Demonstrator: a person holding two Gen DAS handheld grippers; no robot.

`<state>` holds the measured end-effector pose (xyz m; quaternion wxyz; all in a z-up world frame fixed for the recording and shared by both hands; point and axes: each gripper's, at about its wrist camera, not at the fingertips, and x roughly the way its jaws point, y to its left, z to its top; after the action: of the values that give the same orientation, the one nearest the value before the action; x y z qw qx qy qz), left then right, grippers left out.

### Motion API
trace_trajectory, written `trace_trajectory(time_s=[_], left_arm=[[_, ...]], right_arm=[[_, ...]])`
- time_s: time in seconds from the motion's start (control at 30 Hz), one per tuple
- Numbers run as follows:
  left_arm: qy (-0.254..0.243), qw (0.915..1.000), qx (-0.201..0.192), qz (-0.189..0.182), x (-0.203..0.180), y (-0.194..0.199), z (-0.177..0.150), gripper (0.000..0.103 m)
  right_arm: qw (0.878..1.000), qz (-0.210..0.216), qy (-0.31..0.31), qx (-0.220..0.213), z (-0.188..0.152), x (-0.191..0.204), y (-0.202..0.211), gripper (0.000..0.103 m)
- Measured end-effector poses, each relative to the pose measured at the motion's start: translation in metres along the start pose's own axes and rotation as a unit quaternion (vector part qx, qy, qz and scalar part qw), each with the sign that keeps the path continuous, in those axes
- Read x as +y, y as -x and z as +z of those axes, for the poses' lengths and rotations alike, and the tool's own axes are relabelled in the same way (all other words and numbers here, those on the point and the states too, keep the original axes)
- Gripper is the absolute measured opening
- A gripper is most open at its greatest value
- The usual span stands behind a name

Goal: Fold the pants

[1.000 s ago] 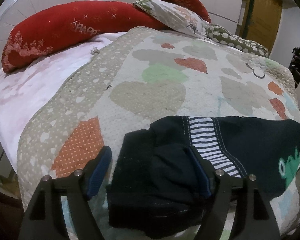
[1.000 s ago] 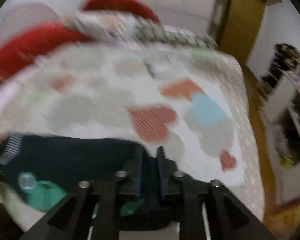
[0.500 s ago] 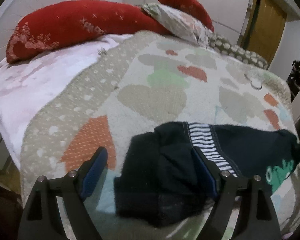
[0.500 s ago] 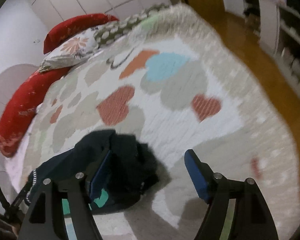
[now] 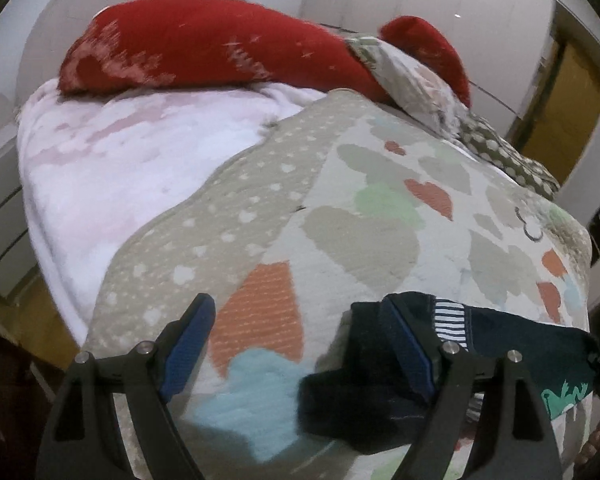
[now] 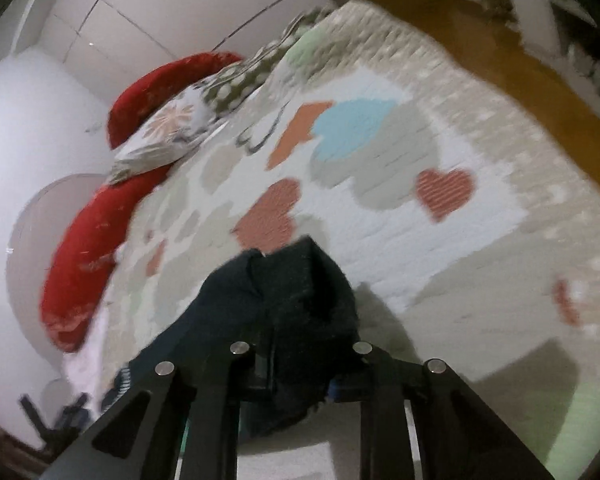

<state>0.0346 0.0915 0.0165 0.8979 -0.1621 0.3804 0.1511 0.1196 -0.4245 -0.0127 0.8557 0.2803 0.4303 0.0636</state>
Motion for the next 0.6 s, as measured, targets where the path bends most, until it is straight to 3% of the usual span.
trace_trajectory(time_s=[0.13,0.23,0.3,0.43,0.5,0.6], left_arm=[[-0.063,0.998,0.003,-0.006,-0.035,-0.005,-0.007,0.084],[-0.145,0.9885,0.025,0.034,-0.062,-0.017,-0.024,0.084],[-0.181,0.9808,0.048,0.056,-0.066,-0.028,-0.039,0.084],[-0.163,0.9841,0.061,0.034,-0.054,-0.028,-0.047,0.084],[-0.14,0.9877,0.069,0.002,-0.044,-0.023,-0.043,0.084],[-0.093,0.9916,0.077,-0.045,-0.022,-0.014,-0.042,0.084]], right_arm=[[0.999,-0.052,0.009,-0.001,0.0,-0.004,-0.001,0.023],[0.996,-0.087,0.021,-0.015,0.0,-0.003,0.002,0.043],[0.994,-0.101,0.032,-0.03,0.0,0.002,0.009,0.045],[0.986,-0.14,0.057,-0.074,-0.001,0.012,0.032,0.055],[0.978,-0.166,0.065,-0.109,-0.001,0.021,0.047,0.059],[0.97,-0.173,0.081,-0.152,-0.002,0.041,0.068,0.066]])
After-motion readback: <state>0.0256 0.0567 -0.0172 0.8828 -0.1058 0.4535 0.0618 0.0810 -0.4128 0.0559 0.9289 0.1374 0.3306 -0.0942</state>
